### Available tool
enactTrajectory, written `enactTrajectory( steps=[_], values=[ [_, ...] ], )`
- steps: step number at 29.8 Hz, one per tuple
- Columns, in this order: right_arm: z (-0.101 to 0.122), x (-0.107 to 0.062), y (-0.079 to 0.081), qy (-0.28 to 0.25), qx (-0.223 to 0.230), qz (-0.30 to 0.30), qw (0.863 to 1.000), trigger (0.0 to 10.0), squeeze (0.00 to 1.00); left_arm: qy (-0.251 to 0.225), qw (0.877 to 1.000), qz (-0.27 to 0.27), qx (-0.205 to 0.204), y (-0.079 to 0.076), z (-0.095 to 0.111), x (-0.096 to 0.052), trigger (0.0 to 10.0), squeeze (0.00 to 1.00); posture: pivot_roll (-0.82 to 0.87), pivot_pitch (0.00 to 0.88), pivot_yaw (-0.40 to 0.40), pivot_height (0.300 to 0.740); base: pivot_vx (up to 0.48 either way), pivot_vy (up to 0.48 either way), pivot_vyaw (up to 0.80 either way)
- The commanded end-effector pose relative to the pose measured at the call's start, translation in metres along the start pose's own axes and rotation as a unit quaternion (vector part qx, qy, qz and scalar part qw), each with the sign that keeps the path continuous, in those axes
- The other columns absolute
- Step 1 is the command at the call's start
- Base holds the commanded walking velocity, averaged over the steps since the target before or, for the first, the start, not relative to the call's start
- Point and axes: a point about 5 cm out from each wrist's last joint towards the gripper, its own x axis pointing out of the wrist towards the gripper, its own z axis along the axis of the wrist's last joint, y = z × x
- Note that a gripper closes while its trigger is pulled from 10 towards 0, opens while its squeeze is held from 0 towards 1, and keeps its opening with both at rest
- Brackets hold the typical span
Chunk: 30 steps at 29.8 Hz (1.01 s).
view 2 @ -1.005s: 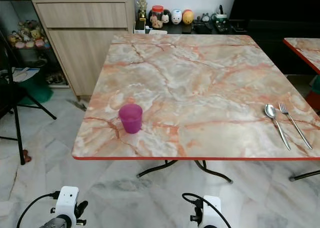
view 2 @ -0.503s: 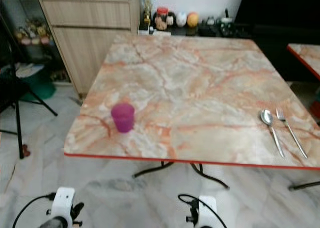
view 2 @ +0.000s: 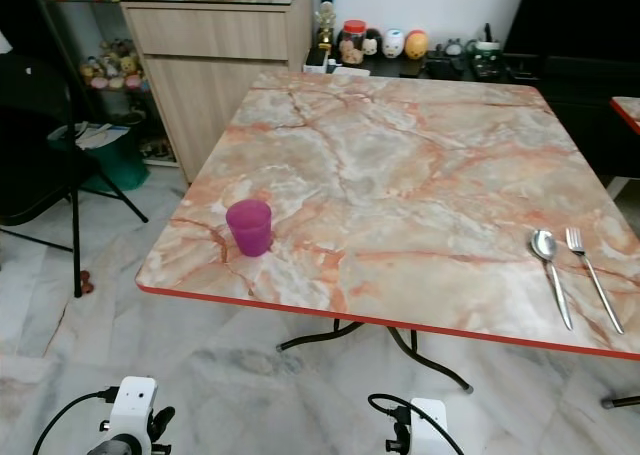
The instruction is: Setting the table
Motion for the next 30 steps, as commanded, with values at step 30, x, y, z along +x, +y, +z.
enactTrajectory(
  steps=[30],
  values=[
    [0.008,0.003,-0.001,0.0,-0.008,0.002,1.0,10.0,0.0,-0.523,0.835,0.106,0.132,0.037,0.237,-0.056,10.0,0.0,0.1,0.0,-0.054,0.724,0.0,0.0,0.0]
  ],
)
